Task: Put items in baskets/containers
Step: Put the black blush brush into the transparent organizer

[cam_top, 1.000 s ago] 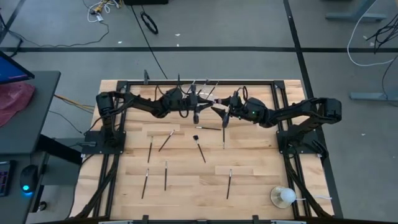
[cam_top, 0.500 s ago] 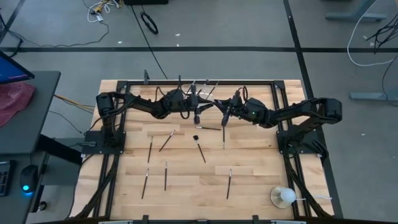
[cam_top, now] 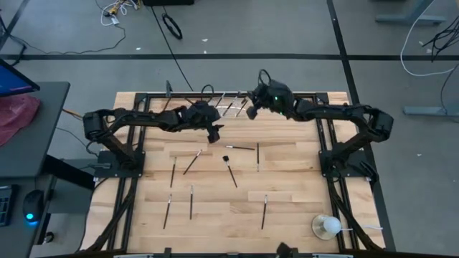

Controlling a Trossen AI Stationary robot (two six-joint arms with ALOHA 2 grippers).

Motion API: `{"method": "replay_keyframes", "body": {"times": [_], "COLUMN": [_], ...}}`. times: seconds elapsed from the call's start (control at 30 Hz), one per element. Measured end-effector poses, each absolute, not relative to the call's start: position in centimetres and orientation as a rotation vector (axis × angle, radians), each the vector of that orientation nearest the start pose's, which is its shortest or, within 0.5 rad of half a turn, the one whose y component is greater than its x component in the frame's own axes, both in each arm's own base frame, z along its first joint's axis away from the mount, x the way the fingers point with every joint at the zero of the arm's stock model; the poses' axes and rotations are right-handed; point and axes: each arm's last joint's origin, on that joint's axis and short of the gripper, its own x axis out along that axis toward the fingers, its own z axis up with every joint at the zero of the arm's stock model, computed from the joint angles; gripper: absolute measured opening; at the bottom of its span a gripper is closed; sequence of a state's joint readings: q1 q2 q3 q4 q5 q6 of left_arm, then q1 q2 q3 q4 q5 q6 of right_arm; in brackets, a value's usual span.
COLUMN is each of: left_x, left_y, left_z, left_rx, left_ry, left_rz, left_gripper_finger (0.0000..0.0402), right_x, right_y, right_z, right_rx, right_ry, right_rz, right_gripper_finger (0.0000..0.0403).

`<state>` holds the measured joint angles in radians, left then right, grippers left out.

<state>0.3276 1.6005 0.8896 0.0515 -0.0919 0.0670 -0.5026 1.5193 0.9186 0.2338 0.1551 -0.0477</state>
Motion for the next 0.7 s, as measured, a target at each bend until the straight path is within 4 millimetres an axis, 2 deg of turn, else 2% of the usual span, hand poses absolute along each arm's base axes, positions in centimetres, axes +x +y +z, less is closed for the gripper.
{"method": "replay_keyframes", "body": {"times": [0.17,0.4,0.7], "left_x": [31.6,32.6,32.7], "left_y": [8.8,6.4,5.7], "left_z": [19.2,19.8,19.8], "left_rx": [-0.047,0.021,0.049], "left_ry": [0.679,0.608,0.608], "left_rz": [0.338,0.378,0.425], "left_gripper_finger": [0.0176,0.0164,0.016], "right_x": [28.9,29.4,29.3], "right_y": [-18.2,-19.8,-20.7], "right_z": [22.5,20.2,18.8], "right_rx": [0.137,0.24,0.301], "right_ry": [0.399,0.392,0.411], "right_rz": [-0.585,-0.525,-0.546], "right_gripper_finger": [0.0018,0.0018,0.0025]}}
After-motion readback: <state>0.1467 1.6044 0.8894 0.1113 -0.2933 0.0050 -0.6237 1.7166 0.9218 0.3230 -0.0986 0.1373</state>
